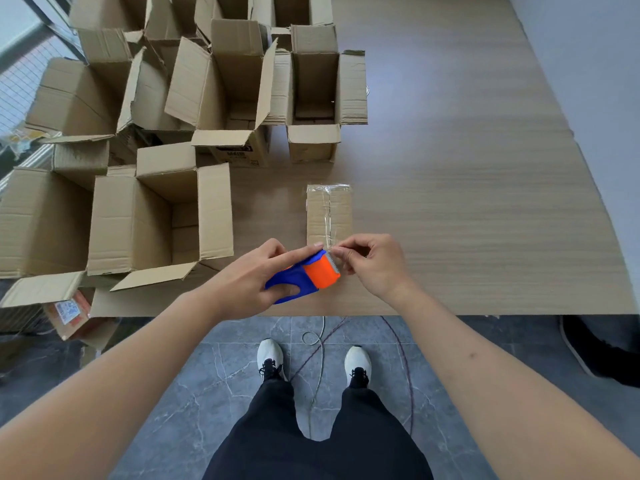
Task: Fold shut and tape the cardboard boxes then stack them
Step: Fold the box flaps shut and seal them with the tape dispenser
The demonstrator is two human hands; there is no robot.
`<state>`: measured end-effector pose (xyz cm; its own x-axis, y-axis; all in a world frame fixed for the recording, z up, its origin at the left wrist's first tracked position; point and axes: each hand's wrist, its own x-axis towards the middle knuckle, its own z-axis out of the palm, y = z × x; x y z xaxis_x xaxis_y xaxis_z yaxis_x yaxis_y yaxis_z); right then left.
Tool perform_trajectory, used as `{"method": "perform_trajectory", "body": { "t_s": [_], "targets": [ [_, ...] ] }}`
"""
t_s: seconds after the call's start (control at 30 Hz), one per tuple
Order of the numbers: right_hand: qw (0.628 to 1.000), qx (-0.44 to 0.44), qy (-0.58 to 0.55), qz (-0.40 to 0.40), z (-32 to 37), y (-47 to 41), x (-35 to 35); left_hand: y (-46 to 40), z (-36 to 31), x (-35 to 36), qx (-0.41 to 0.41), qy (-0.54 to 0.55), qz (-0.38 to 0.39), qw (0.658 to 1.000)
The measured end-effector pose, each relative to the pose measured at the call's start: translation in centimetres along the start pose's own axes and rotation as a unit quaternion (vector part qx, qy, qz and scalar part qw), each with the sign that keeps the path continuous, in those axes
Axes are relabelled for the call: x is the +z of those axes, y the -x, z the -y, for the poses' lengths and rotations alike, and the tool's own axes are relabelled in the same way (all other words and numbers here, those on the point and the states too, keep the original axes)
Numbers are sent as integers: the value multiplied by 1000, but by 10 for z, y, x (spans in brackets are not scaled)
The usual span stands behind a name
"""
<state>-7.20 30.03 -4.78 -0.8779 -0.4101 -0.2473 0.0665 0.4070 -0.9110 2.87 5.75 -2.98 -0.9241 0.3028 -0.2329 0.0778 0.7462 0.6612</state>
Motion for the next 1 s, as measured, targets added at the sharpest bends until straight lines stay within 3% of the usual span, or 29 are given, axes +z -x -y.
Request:
{"method": "perform_trajectory", "body": {
  "t_s": [0.3,1.0],
  "targets": [
    [987,85,-62,-121,-13,10,-11,-14,-5,-50,-31,-63,68,995],
    [978,159,-34,-134,-46,-12,3,-46,19,-39,-157,-68,127,977]
  ]
}}
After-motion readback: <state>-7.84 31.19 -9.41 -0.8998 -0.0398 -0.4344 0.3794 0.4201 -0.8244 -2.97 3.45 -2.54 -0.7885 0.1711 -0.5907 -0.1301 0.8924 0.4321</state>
